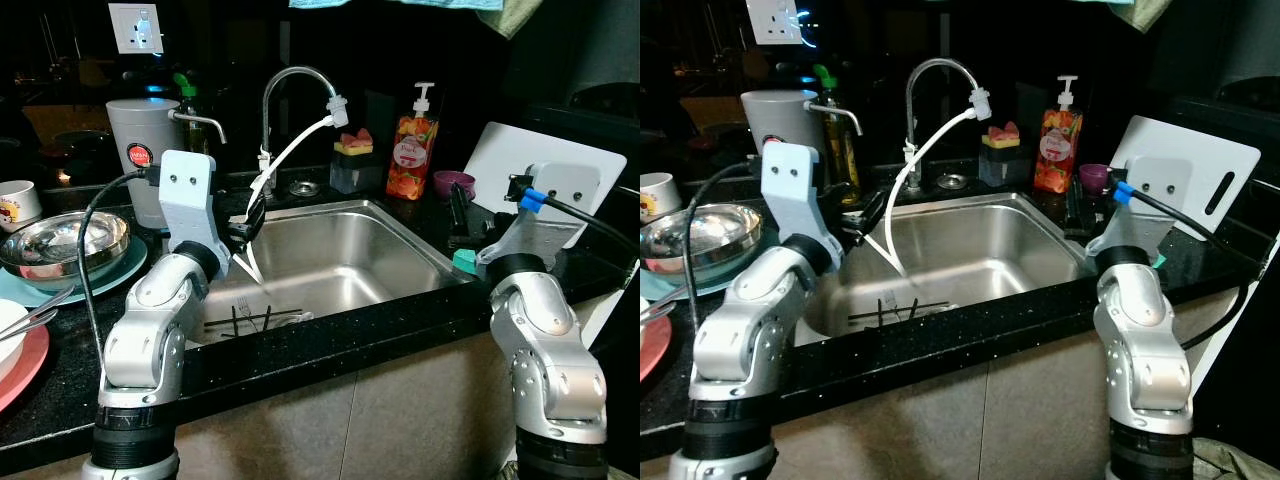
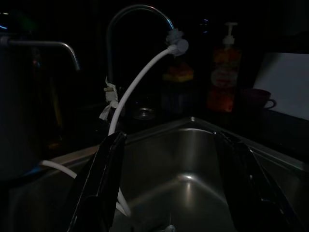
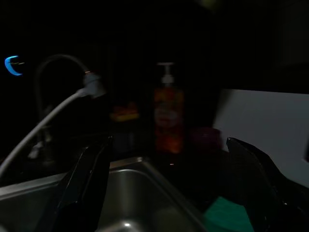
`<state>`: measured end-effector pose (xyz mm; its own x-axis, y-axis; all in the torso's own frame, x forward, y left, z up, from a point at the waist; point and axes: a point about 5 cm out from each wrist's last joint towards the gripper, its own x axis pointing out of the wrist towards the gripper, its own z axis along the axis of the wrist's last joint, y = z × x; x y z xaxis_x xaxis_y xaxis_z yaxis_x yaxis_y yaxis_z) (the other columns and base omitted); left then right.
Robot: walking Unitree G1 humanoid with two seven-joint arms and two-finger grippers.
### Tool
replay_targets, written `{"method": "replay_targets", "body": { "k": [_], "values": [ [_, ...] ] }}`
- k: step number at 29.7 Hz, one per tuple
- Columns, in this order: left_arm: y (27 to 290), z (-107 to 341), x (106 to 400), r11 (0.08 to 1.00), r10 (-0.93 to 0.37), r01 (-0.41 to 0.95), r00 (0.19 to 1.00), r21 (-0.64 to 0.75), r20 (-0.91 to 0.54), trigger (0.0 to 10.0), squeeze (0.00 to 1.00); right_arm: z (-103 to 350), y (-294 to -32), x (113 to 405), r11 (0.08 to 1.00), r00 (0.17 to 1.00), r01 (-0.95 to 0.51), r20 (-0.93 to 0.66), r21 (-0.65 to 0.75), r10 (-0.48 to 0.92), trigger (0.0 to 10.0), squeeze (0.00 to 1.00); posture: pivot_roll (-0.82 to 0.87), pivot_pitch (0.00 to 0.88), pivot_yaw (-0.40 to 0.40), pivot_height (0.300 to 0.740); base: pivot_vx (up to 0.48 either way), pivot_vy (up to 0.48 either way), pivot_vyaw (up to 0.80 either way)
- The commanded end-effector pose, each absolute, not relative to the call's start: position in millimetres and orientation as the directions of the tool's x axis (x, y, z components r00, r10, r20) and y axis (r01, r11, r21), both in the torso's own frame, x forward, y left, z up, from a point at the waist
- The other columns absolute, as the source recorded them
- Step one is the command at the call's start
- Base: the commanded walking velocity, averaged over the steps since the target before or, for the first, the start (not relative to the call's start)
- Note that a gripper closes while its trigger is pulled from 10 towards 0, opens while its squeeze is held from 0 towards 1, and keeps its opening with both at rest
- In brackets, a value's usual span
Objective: Kitchen organization
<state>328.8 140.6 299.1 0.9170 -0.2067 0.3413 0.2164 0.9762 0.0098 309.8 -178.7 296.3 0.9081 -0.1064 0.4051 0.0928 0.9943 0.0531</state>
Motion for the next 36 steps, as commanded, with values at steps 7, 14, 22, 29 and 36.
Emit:
{"method": "replay_targets", "body": {
  "k": [7,14,22,29,36],
  "values": [
    [131,301,329,0.974,-0.211,0.228,0.915,-0.011,0.345,10.0,0.0,299,-182,306,0.991,0.895,0.112,0.426,0.074,-0.133,10.0,0.0,0.04,0.0,-0.042,0.74,0.0,0.0,0.0],
    [136,306,332,0.981,-0.185,0.196,0.915,0.007,0.357,10.0,0.0,298,-180,309,0.99,0.899,0.1,0.417,0.101,-0.134,10.0,0.0,0.04,0.0,-0.047,0.74,0.0,0.0,0.0],
    [141,305,334,0.983,-0.161,0.183,0.921,-0.028,0.353,10.0,0.0,298,-178,310,0.989,0.901,0.089,0.414,0.115,-0.129,10.0,0.0,0.04,0.0,-0.052,0.74,0.0,0.0,0.0],
    [144,304,335,0.986,-0.156,0.168,0.923,-0.004,0.352,10.0,0.0,296,-177,310,0.987,0.905,0.081,0.405,0.138,-0.131,10.0,0.0,0.04,0.0,-0.052,0.74,0.0,0.0,0.0],
    [142,301,335,0.986,-0.162,0.165,0.925,0.019,0.345,10.0,0.0,295,-178,310,0.986,0.905,0.083,0.404,0.141,-0.134,10.0,0.0,0.04,0.0,-0.052,0.74,0.0,0.0,0.0]
  ]
}}
